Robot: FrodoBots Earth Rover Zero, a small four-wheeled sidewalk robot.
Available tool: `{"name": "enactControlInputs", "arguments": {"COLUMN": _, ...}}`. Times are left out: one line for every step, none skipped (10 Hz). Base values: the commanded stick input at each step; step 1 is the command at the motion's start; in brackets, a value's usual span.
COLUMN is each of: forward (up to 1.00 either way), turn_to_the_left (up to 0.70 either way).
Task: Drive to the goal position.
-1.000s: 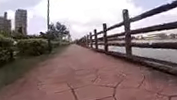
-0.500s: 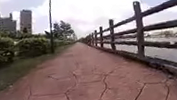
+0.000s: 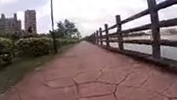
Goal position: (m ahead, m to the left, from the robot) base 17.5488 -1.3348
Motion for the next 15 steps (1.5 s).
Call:
{"name": "enactControlInputs", "arguments": {"forward": 0.85, "turn_to_the_left": 0.11}}
{"name": "enactControlInputs", "arguments": {"forward": 0.85, "turn_to_the_left": 0.11}}
{"name": "enactControlInputs", "arguments": {"forward": 0.85, "turn_to_the_left": 0.11}}
{"name": "enactControlInputs", "arguments": {"forward": 0.85, "turn_to_the_left": 0.11}}
{"name": "enactControlInputs", "arguments": {"forward": 0.85, "turn_to_the_left": 0.11}}
{"name": "enactControlInputs", "arguments": {"forward": 0.85, "turn_to_the_left": 0.11}}
{"name": "enactControlInputs", "arguments": {"forward": 0.85, "turn_to_the_left": 0.11}}
{"name": "enactControlInputs", "arguments": {"forward": 0.85, "turn_to_the_left": 0.11}}
{"name": "enactControlInputs", "arguments": {"forward": 0.85, "turn_to_the_left": 0.11}}
{"name": "enactControlInputs", "arguments": {"forward": 0.85, "turn_to_the_left": 0.11}}
{"name": "enactControlInputs", "arguments": {"forward": 0.85, "turn_to_the_left": 0.11}}
{"name": "enactControlInputs", "arguments": {"forward": 0.85, "turn_to_the_left": 0.11}}
{"name": "enactControlInputs", "arguments": {"forward": 0.85, "turn_to_the_left": -0.23}}
{"name": "enactControlInputs", "arguments": {"forward": 0.85, "turn_to_the_left": -0.23}}
{"name": "enactControlInputs", "arguments": {"forward": 0.85, "turn_to_the_left": -0.17}}
